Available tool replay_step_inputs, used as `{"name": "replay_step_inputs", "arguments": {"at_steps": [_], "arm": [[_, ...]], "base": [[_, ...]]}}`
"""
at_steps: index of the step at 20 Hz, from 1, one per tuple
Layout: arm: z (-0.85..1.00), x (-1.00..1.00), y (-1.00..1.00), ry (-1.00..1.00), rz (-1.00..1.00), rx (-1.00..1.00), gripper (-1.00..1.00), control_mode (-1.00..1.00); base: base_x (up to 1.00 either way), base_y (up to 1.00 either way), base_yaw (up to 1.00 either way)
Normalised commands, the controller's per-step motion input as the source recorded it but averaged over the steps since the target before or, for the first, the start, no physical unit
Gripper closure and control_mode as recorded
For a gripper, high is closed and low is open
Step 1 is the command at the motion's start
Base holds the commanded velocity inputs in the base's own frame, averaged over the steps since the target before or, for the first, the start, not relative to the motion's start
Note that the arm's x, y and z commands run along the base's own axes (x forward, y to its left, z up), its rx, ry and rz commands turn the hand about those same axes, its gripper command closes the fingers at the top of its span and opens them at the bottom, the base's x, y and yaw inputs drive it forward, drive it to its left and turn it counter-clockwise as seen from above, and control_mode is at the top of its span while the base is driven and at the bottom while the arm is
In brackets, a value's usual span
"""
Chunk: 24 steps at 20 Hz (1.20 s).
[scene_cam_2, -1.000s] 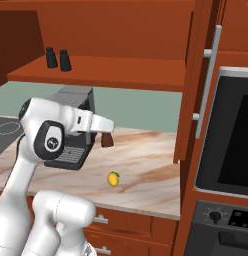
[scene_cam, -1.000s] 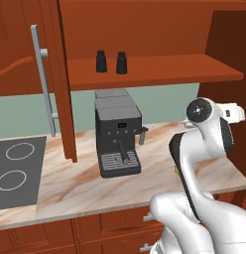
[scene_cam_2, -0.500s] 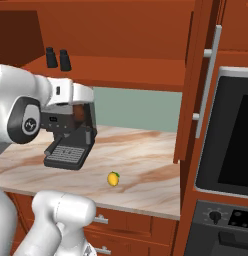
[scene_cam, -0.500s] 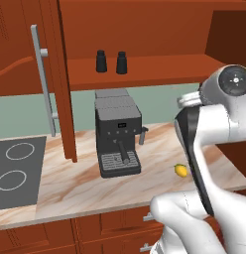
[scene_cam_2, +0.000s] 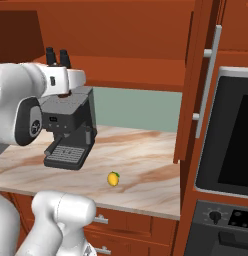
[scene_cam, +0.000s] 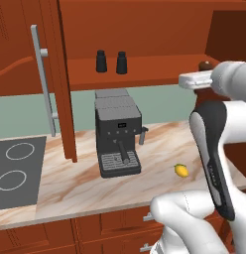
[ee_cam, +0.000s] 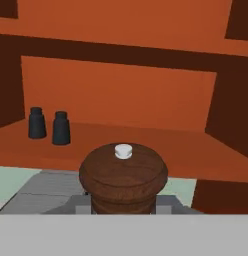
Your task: There are various items on the counter. Only move the condiments/shakers into the cabinet.
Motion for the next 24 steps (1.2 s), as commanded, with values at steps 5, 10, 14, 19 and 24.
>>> {"name": "replay_step_inputs", "arguments": {"at_steps": [5, 10, 14, 19, 24], "arm": [[0.21, 0.27, 0.08, -0.19, 0.05, 0.00, 1.00, -1.00], [0.24, 0.50, 0.19, 0.05, 0.00, 0.00, 1.00, -1.00], [0.16, 0.69, 0.22, 0.25, 0.00, 0.00, 1.00, -1.00], [0.02, 0.81, 0.02, 0.28, 0.06, 0.01, 1.00, -1.00], [-0.13, 0.84, 0.00, 0.04, 0.16, 0.11, 1.00, -1.00]], "base": [[0.00, 0.00, 0.00], [0.00, 0.00, 0.00], [0.00, 0.00, 0.00], [0.00, 0.00, 0.00], [0.00, 0.00, 0.00]]}}
